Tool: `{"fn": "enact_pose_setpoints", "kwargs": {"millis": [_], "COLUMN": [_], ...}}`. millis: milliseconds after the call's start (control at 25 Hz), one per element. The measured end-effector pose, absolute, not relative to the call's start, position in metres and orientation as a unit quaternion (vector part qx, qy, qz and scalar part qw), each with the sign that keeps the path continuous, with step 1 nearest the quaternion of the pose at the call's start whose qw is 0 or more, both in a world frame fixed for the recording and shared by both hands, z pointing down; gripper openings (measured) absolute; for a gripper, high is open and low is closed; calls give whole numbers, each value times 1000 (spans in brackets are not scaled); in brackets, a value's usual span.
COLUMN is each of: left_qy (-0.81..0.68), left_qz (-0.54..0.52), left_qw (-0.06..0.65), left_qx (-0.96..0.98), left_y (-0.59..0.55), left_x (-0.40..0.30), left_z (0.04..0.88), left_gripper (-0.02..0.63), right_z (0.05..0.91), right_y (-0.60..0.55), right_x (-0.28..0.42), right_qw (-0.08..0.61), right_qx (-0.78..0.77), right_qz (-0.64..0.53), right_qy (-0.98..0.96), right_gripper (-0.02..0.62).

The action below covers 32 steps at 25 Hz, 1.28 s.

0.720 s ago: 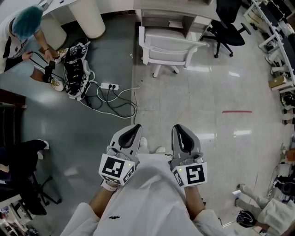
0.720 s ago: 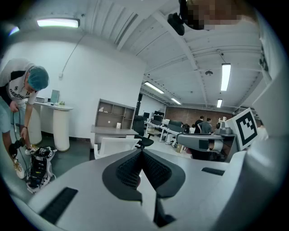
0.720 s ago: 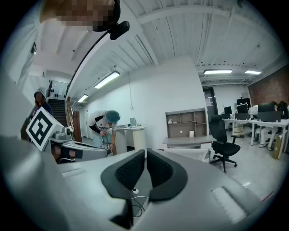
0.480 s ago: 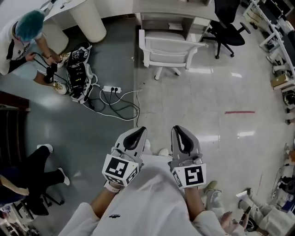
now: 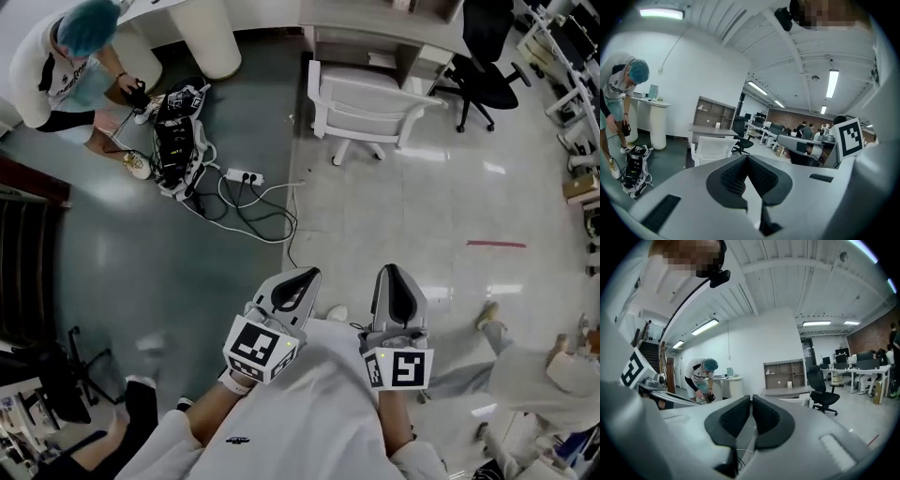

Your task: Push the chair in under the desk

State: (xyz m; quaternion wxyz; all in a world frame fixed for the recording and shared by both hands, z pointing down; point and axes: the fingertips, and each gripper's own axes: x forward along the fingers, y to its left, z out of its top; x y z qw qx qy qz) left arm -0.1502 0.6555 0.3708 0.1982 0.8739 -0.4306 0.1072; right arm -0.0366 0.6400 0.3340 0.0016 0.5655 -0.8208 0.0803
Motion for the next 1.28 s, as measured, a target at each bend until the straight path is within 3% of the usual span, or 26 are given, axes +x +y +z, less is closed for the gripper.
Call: {"fn": "enact_pose_setpoints", "kwargs": {"millis": [600, 1280], "left_qy": [-450, -447], "left_qz": [76, 99], "left_qw": [215, 199], "left_qx": [864, 867], "left_y": [614, 468], "left_x": [-217, -176], "left_z": [377, 376], "left_gripper": [-2, -2], "right_z": [352, 361], "right_y": [621, 462], "right_x": [-62, -31], "right_qw": [28, -4], "right_qx": [593, 584], "right_qz": [109, 110], "right_qy": [-798, -804], "right_gripper": [14, 14]}}
